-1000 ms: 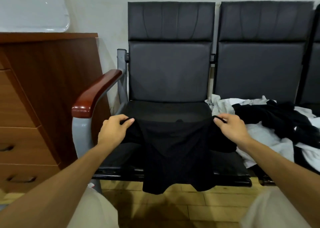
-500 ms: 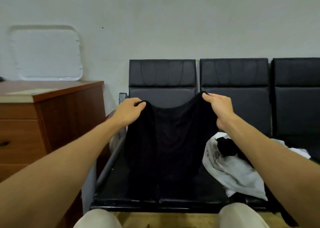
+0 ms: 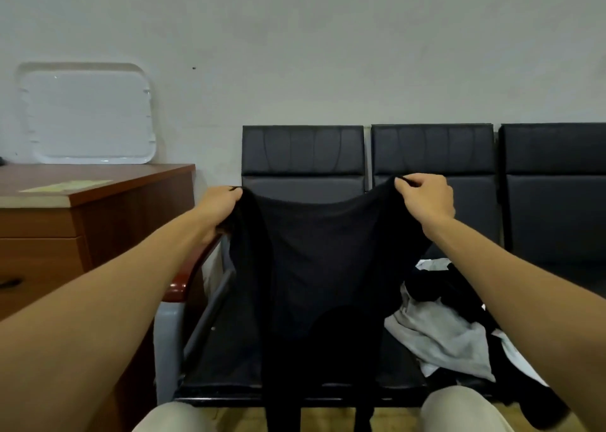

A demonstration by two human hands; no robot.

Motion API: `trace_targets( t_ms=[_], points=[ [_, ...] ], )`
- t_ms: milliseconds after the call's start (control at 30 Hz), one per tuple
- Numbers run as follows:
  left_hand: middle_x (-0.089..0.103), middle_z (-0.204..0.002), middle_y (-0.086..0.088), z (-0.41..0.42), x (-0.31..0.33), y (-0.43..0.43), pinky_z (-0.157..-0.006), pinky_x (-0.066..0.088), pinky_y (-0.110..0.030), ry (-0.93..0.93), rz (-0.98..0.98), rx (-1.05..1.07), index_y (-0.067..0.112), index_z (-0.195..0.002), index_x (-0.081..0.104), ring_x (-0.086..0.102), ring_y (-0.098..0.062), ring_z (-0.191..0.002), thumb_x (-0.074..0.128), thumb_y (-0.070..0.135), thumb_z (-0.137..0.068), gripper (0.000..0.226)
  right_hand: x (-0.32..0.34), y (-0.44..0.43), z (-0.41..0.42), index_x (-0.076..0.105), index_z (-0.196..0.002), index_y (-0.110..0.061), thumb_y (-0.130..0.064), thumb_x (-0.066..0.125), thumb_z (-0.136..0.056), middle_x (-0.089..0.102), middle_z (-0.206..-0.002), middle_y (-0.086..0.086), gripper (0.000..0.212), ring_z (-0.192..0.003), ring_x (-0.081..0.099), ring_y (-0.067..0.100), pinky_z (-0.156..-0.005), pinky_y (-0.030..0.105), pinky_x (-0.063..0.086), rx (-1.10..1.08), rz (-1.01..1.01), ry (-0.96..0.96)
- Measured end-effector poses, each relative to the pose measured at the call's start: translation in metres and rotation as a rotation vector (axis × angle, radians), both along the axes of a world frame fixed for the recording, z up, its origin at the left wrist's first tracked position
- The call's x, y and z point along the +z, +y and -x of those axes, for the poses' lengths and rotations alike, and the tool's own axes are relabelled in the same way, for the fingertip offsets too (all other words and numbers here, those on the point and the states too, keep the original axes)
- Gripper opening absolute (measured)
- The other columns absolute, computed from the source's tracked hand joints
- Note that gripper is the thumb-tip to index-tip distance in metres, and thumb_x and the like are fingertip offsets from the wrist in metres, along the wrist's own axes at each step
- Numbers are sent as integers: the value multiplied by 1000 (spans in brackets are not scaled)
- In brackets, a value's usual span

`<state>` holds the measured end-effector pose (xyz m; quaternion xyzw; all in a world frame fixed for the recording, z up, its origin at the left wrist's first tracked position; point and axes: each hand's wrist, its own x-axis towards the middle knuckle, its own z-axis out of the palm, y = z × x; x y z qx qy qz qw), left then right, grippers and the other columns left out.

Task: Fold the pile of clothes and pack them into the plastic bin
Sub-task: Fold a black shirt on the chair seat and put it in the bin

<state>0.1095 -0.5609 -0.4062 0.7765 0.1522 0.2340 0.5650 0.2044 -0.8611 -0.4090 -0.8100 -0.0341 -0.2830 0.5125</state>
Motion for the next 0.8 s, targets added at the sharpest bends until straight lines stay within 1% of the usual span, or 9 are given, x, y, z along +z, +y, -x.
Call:
trace_targets(
  t_ms=[67, 133, 233, 300, 433, 567, 600, 667, 800],
  points=[
    [64, -99, -16, -3, -19, 21, -73, 43, -33, 58, -369, 138, 7, -95, 62, 60, -36, -97, 45, 25, -100, 26, -16, -5, -2, 72, -106, -27, -44, 60, -90, 70, -104, 0, 25, -106, 62, 26, -80, 35, 47, -141, 209, -21],
    [65, -101, -18, -1, -31, 37, -78, 45, -36, 110, -501, 192, 6, -98, 65, 61, -35, -93, 46, 26, -99, 28, -26, -11, -7, 72, -106, -25, -43, 61, -91, 71, -104, 1, 26, -106, 61, 26, -80, 34, 47, -102, 326, -42],
    [66, -98, -20, -4, -42, 46, -78, 50, -39, 212, -594, 164, 2, -97, 66, 63, -35, -88, 46, 22, -99, 29, -35, -14, -12, 73, -92, -14, -37, 64, -91, 71, -92, 4, 25, -97, 63, 23, -81, 32, 49, 240, 670, 160],
    [65, -103, -24, -6, -49, 47, -79, 49, -38, 263, -577, 125, -2, -102, 66, 63, -39, -94, 47, 19, -99, 29, -40, -11, -4, 72, -84, -11, -35, 65, -90, 70, -80, -1, 26, -83, 65, 16, -72, 24, 49, 496, 801, 348],
    [64, -109, -24, -8, -63, 39, -88, 46, -36, 291, -551, 38, -4, -103, 67, 60, -40, -104, 46, 16, -99, 30, -46, -11, 10, 74, -97, -8, -32, 65, -89, 75, -94, 10, 27, -84, 72, 23, -74, 32, 54, 867, 402, 708],
    [64, -110, -22, -8, -69, 39, -89, 46, -37, 254, -537, 74, 3, -107, 66, 60, -38, -103, 44, 22, -100, 30, -53, -16, 7, 69, -108, -3, -36, 83, -70, 69, -106, 19, 53, -90, 69, 29, -78, 37, 57, 1090, -14, 696],
    [63, -111, -21, -8, -70, 41, -89, 48, -39, 241, -524, 102, 6, -111, 64, 61, -38, -101, 43, 24, -100, 30, -55, -16, 3, 68, -111, -1, -37, 85, -67, 68, -108, 19, 59, -92, 69, 29, -80, 37, 57, 1081, -118, 666],
    [62, -110, -20, -7, -72, 46, -88, 50, -41, 243, -513, 149, 8, -115, 62, 62, -36, -95, 43, 27, -100, 30, -61, -11, 0, 69, -108, -3, -34, 75, -80, 70, -108, 16, 42, -94, 69, 26, -82, 34, 57, 957, -180, 600],
    [62, -104, -16, -4, -81, 47, -89, 53, -45, 324, -587, 123, 11, -115, 61, 64, -34, -90, 45, 28, -99, 28, -82, -5, -13, 71, -87, -16, -28, 66, -91, 70, -91, 3, 14, -89, 64, 18, -77, 28, 49, 393, 408, 364]
  ],
)
